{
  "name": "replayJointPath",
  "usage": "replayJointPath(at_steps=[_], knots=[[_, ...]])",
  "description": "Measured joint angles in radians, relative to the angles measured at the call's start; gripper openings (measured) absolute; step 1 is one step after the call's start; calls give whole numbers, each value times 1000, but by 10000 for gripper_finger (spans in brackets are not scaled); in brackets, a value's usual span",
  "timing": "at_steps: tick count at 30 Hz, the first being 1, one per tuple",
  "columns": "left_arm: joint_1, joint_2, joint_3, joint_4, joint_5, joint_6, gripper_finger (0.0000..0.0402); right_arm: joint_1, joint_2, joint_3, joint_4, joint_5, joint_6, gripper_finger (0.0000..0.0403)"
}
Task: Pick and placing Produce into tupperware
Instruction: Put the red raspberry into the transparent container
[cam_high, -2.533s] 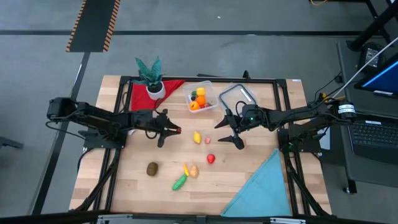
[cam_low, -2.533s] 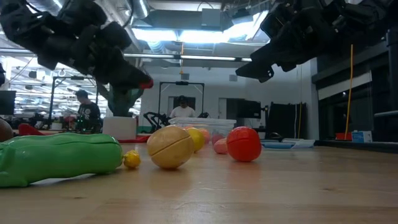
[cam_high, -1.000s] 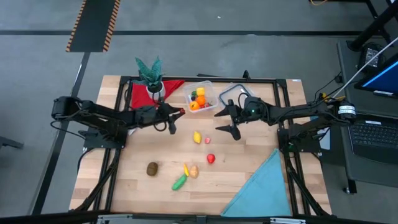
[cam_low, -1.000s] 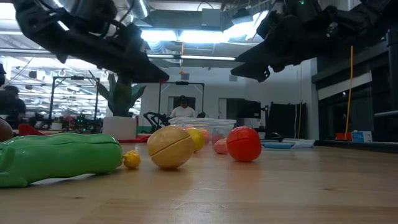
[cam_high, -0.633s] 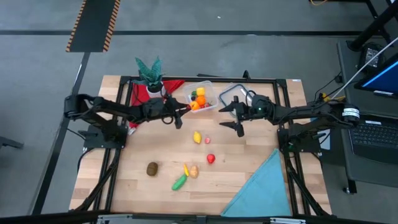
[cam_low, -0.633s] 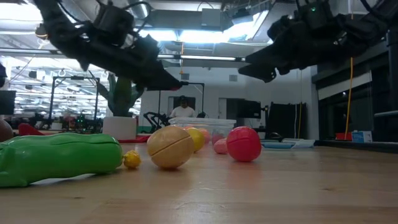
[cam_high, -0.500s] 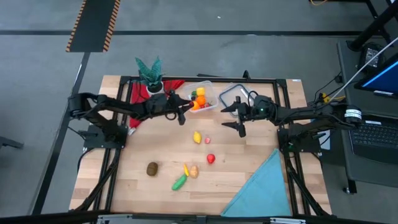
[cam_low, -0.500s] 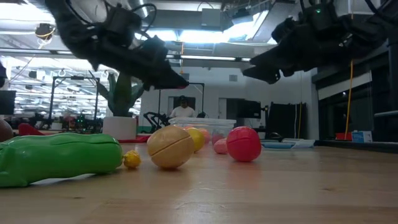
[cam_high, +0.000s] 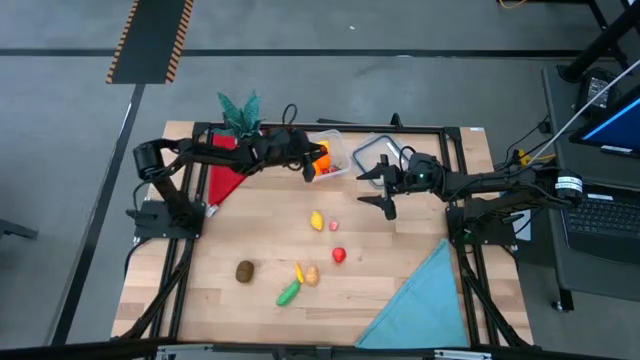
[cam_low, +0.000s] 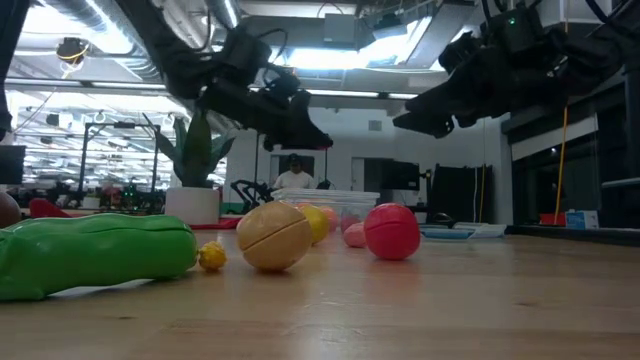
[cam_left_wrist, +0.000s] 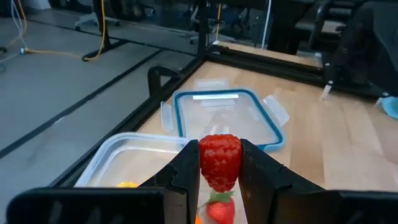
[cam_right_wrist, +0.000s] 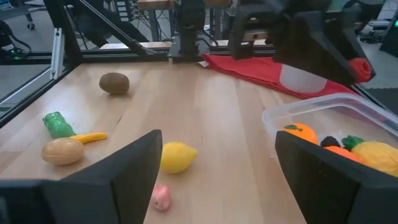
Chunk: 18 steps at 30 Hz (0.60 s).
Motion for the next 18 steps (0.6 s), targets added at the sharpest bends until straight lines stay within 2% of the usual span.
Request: replayJointPath(at_steps=[11,14,18], knots=[[54,26,202,-402,21,74,79,-3,0,0,5,0,-1,314],[63,26,263,-509,71,98,79,-3,0,0,5,0,-1,314],[64,26,311,-579,85,106,79,-3,0,0,5,0,-2,314]])
